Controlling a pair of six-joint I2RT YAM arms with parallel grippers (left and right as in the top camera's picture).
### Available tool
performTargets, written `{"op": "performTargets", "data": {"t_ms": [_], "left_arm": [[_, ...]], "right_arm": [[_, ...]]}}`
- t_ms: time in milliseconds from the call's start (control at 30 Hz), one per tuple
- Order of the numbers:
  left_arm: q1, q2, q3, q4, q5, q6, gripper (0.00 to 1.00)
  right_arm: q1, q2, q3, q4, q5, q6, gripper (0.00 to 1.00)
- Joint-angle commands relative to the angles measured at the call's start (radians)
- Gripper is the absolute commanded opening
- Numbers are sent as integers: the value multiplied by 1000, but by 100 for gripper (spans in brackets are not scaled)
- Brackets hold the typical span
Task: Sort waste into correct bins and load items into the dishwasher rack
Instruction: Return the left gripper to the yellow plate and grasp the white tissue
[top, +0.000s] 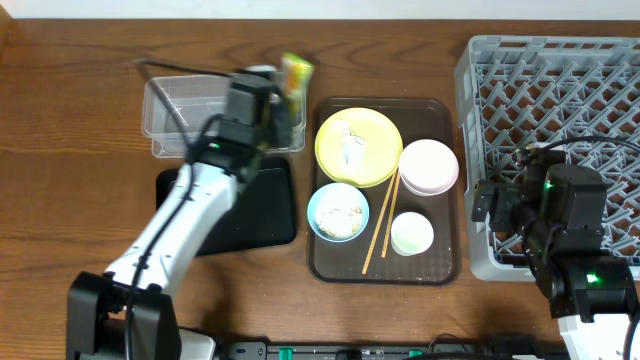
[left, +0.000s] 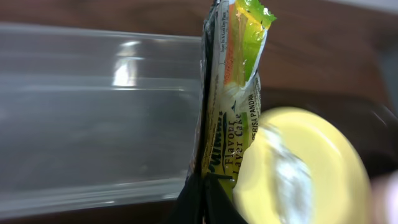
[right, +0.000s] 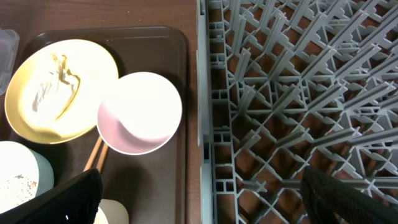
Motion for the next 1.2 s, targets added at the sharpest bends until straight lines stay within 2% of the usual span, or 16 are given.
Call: {"op": "performTargets", "data": {"t_ms": [0,133,167,200,233,433,600,700,833,1167], "left_arm": [[72,0,11,-3,-49,-161,6],[128,24,10,-3,-49,-225,7],[134,29,10,-3,-48,-254,17],[135,31,10,-2,-48,-282,36],[135,31,10,-2,-42,-306,43],[108,29,10,32,181,-276,45],[-19,30,10,20,224,-14,46],[-118,39,10,21,152,115,50],[-212,80,10,30,10,122,51],[-329,302,10,168,7,122,52]], "right_arm": [[8,-6,17,-2,-1,8,99],[8,-6,17,-2,-1,8,99],[8,-6,17,-2,-1,8,99],[8,-6,17,-2,-1,8,99],[8,-6,17,-2,-1,8,99],[8,-6,17,-2,0,8,99],[8,-6,17,-2,0,8,99],[8,-4,17,-2,-1,8,99],[8,-4,17,-3,-1,8,99],[8,-4,17,-3,-1,8,99]]}}
